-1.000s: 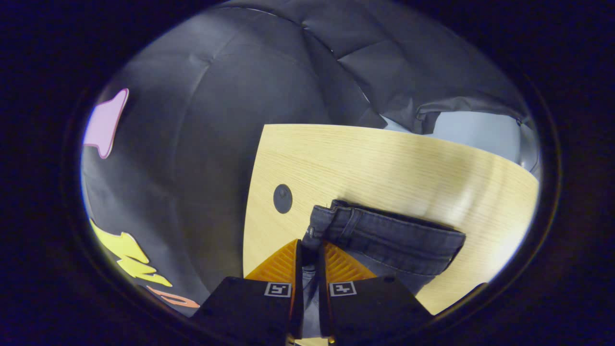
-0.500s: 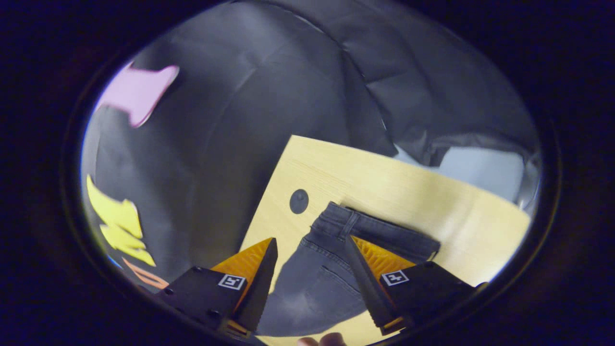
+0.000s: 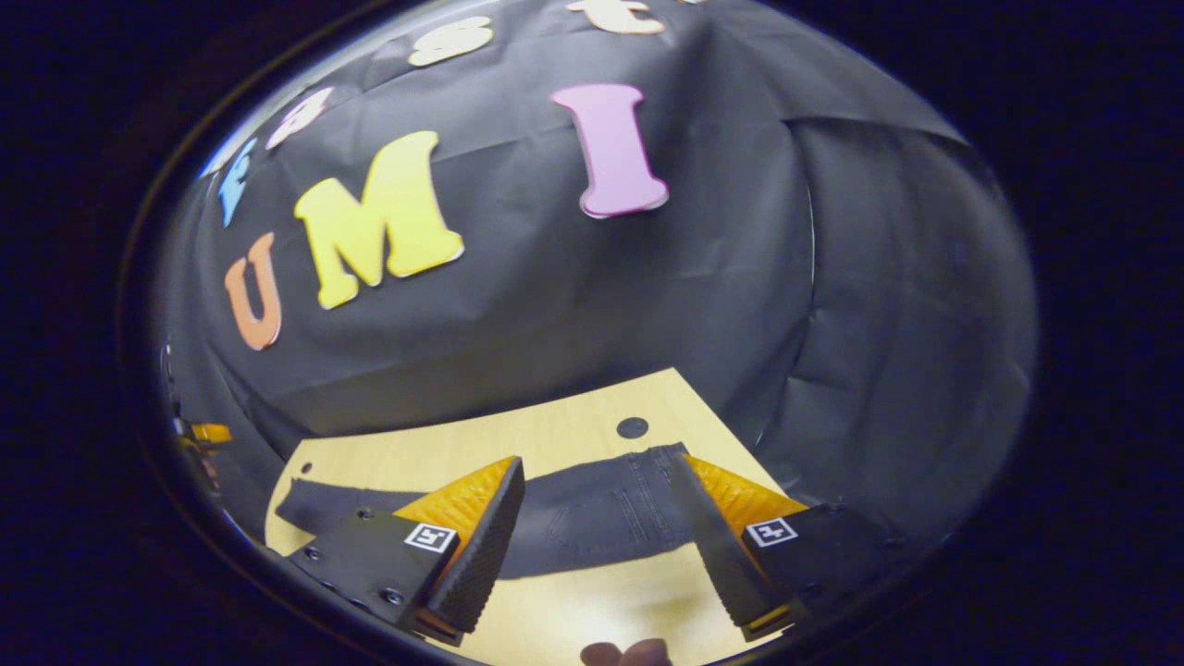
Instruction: Grasp the waist and the cuffs of the jeans and fold them to make the two legs overlap; first hold the waist and fold one-third of the jeans toward the cuffs, then hold the cuffs and fold the remaining one-third in the same direction to finish folding.
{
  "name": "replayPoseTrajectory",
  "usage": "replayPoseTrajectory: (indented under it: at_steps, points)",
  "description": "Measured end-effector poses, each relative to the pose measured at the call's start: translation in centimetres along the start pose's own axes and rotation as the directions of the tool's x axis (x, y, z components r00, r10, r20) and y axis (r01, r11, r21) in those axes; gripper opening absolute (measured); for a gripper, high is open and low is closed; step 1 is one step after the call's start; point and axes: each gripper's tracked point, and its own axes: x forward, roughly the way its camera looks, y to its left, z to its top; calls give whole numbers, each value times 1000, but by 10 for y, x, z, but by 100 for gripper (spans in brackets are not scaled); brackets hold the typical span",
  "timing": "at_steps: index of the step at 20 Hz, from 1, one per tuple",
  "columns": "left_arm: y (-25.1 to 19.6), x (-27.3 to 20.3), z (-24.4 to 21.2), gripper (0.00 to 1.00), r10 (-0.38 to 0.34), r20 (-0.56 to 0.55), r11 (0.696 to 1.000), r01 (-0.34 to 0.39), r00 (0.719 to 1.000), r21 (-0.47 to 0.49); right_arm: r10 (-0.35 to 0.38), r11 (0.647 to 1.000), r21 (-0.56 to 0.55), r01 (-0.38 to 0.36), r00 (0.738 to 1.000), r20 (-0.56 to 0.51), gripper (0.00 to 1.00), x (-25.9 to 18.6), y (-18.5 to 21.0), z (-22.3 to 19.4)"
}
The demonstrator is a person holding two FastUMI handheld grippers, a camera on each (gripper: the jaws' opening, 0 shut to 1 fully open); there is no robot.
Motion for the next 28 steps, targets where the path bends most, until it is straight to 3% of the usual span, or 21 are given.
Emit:
replayPoseTrajectory:
  at_steps: [1, 3, 8, 12, 18, 23, 26, 28]
  points:
    - [-7, -8, 0, 98, -2, 37, 1000, 1, 999, 22, 5, 1000, -1, -5, 1000, 8, 92, -18, 4, -7]
    - [-15, -17, -4, 98, -7, 87, 1000, 5, 996, 31, -5, 999, 34, 5, 1000, 10, 98, -40, 6, -21]
    - [-36, -22, -14, 98, -56, 97, 998, 54, 994, 19, -83, 990, 113, 84, 996, -13, 98, -51, -25, -59]
    - [-54, -31, -25, 98, -55, 64, 998, 53, 996, 26, -131, 983, 123, 133, 991, -18, 98, -16, -59, -74]
    - [-79, -28, -39, 98, -28, -8, 999, 28, 1000, 25, -186, 972, 131, 197, 978, -92, 98, 82, -123, -102]
    - [-89, -27, -53, 98, 33, -48, 999, -32, 998, 16, -185, 962, 173, 213, 969, -161, 99, 148, -155, -125]
    - [-89, -29, -53, 98, 57, -48, 998, -56, 997, 13, -169, 961, 182, 208, 964, -206, 99, 167, -157, -142]
    - [-87, -28, -55, 98, 68, -57, 998, -68, 996, 8, -158, 958, 201, 203, 963, -216, 93, 171, -157, -145]
